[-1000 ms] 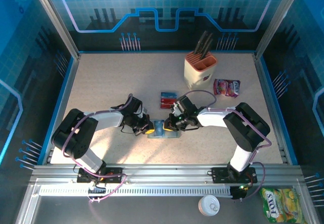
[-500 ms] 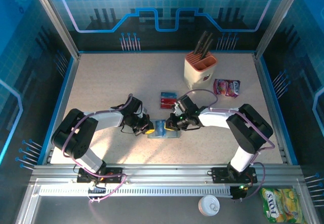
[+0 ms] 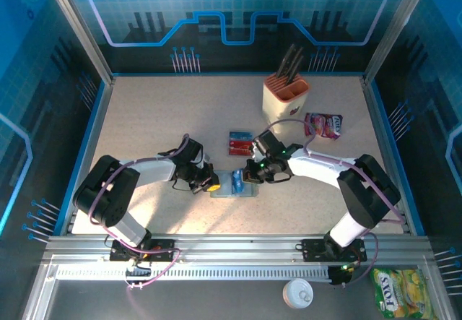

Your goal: Take the credit cards out of the card holder

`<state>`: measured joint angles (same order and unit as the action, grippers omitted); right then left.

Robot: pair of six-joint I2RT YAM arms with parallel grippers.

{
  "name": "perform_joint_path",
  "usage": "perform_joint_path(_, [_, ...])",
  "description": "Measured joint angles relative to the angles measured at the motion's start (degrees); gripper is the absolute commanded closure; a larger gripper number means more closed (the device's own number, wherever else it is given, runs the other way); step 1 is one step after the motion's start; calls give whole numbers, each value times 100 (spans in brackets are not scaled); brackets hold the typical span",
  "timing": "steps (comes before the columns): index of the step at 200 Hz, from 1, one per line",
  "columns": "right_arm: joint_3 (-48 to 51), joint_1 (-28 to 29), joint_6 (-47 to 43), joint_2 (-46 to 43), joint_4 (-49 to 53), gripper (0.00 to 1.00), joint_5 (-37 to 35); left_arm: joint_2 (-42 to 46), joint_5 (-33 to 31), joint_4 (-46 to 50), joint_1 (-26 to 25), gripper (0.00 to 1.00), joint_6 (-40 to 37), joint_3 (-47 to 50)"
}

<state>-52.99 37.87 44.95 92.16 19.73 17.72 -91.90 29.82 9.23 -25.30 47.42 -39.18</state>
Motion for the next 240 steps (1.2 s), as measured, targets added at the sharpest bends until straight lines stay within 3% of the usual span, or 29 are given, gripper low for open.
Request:
perform_joint_path(73, [-485, 162, -2, 275, 444, 98, -234, 0, 0, -2, 0, 100, 0, 0])
perform_joint_path(179, [-654, 297, 142, 531, 422, 85, -229, 0, 2, -4, 0, 100, 0, 0])
perform_joint_path(240, [-660, 310, 151, 590, 424, 93, -229, 0, 2, -4, 0, 100, 0, 0])
